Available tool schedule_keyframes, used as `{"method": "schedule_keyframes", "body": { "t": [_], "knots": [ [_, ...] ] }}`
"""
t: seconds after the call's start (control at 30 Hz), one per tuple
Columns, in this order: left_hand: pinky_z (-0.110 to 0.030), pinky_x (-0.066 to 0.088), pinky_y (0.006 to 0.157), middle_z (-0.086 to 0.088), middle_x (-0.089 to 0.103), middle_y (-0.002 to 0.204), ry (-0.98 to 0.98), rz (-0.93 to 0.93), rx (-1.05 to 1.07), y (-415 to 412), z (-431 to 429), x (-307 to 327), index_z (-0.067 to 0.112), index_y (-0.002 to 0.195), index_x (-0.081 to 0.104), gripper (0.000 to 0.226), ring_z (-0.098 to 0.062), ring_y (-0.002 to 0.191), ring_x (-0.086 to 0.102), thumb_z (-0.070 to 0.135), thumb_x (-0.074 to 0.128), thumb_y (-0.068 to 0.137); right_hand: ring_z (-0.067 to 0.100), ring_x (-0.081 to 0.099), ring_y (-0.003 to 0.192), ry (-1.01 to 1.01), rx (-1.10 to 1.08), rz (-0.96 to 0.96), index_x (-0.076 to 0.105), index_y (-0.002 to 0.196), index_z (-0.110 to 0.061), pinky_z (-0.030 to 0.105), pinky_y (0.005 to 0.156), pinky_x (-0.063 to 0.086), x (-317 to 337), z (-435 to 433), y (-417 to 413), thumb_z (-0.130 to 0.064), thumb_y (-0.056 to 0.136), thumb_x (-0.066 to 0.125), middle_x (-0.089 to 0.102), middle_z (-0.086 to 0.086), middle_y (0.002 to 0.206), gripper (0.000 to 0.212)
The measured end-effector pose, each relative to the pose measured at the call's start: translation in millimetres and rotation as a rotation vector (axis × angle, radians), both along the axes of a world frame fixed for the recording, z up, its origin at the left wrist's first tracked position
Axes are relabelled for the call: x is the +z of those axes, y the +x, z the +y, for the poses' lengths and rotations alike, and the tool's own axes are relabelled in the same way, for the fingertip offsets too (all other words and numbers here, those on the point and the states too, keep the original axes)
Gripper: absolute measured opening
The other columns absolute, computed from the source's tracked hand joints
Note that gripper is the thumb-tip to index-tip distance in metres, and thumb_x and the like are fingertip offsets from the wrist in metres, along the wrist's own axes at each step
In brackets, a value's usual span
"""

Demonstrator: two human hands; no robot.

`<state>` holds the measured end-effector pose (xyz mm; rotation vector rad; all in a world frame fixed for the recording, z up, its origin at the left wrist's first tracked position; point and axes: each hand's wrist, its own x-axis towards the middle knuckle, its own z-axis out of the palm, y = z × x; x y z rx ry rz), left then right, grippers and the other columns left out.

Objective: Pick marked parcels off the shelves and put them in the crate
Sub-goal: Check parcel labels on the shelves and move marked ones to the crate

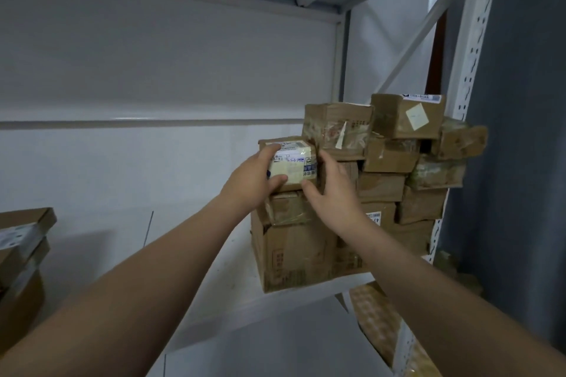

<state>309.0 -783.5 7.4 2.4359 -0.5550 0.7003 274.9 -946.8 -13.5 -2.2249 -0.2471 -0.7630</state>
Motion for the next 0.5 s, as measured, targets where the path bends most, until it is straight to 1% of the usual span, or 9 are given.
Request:
{"method": "schedule_keyframes", "body": {
  "t": [0.07, 0.17, 0.23, 0.3, 0.4, 0.43, 0.47, 0.5],
  "knots": [
    [-0.031, 0.045, 0.089, -0.004, 0.052, 0.130, -0.128, -0.047, -0.038, -2.5, 1.0, -9.6, 0.021, 0.141, 0.036, 0.060, -0.020, 0.108, 0.054, 0.024, 0.064, 0.088, 0.014, 0.044, 0.127, 0.084, 0.060, -0.004, 0.030, 0.147, -0.021, 0.025, 0.098, 0.035, -3.3, 3.6, 4.9, -0.027, 0.093, 0.058, 0.045, -0.002, 0.141, 0.061],
    [-0.034, 0.047, 0.095, -0.002, 0.045, 0.135, -0.230, -0.127, -0.089, -8.0, 1.0, -22.4, 0.020, 0.137, 0.039, 0.054, -0.013, 0.113, 0.050, 0.016, 0.063, 0.089, 0.012, 0.052, 0.116, 0.118, 0.068, -0.045, 0.039, 0.140, -0.023, 0.024, 0.088, 0.042, -11.2, 10.1, 11.0, -0.026, 0.093, 0.056, 0.054, -0.004, 0.130, 0.050],
    [-0.035, 0.047, 0.097, -0.001, 0.042, 0.137, -0.293, -0.155, -0.133, -11.0, 2.7, -27.1, 0.018, 0.133, 0.042, 0.047, -0.008, 0.113, 0.048, 0.012, 0.061, 0.090, 0.012, 0.051, 0.117, 0.122, 0.053, -0.074, 0.042, 0.138, -0.023, 0.027, 0.092, 0.044, -14.1, 13.0, 12.5, -0.027, 0.093, 0.056, 0.054, -0.004, 0.130, 0.047],
    [-0.032, 0.048, 0.096, 0.000, 0.042, 0.137, -0.369, -0.151, -0.179, -14.1, 6.4, -28.9, 0.018, 0.127, 0.046, 0.039, -0.003, 0.110, 0.047, 0.013, 0.059, 0.091, 0.010, 0.049, 0.120, 0.144, 0.058, -0.083, 0.041, 0.139, -0.023, 0.030, 0.097, 0.044, -14.6, 15.1, 10.7, -0.029, 0.093, 0.056, 0.053, -0.005, 0.132, 0.048],
    [-0.016, 0.048, 0.088, 0.009, 0.045, 0.134, -0.506, -0.158, -0.263, -23.8, 12.1, -27.8, 0.025, 0.108, 0.048, 0.015, 0.005, 0.107, 0.050, 0.020, 0.054, 0.095, 0.007, 0.049, 0.119, 0.172, 0.093, -0.067, 0.038, 0.140, -0.025, 0.033, 0.099, 0.045, -14.9, 18.4, 4.6, -0.033, 0.092, 0.057, 0.053, -0.010, 0.132, 0.052],
    [-0.015, 0.048, 0.085, 0.012, 0.046, 0.132, -0.581, -0.145, -0.294, -28.7, 14.3, -26.8, 0.027, 0.101, 0.046, 0.006, 0.005, 0.108, 0.052, 0.024, 0.049, 0.097, 0.006, 0.049, 0.119, 0.183, 0.114, -0.062, 0.036, 0.141, -0.025, 0.034, 0.099, 0.046, -15.0, 19.7, 1.5, -0.035, 0.092, 0.058, 0.052, -0.011, 0.133, 0.055],
    [-0.015, 0.049, 0.082, 0.015, 0.048, 0.130, -0.665, -0.132, -0.321, -33.6, 16.6, -25.6, 0.028, 0.096, 0.043, 0.003, 0.005, 0.108, 0.054, 0.027, 0.043, 0.098, 0.005, 0.047, 0.121, 0.192, 0.134, -0.064, 0.034, 0.141, -0.025, 0.031, 0.099, 0.045, -15.9, 21.1, -1.7, -0.036, 0.091, 0.059, 0.051, -0.012, 0.134, 0.057],
    [-0.015, 0.050, 0.080, 0.015, 0.050, 0.128, -0.755, -0.123, -0.349, -37.7, 19.5, -25.1, 0.028, 0.093, 0.041, 0.006, 0.004, 0.106, 0.057, 0.028, 0.039, 0.099, 0.002, 0.045, 0.121, 0.192, 0.155, -0.077, 0.033, 0.141, -0.026, 0.024, 0.098, 0.042, -16.6, 23.0, -6.1, -0.036, 0.091, 0.059, 0.048, -0.013, 0.135, 0.057]
  ]
}}
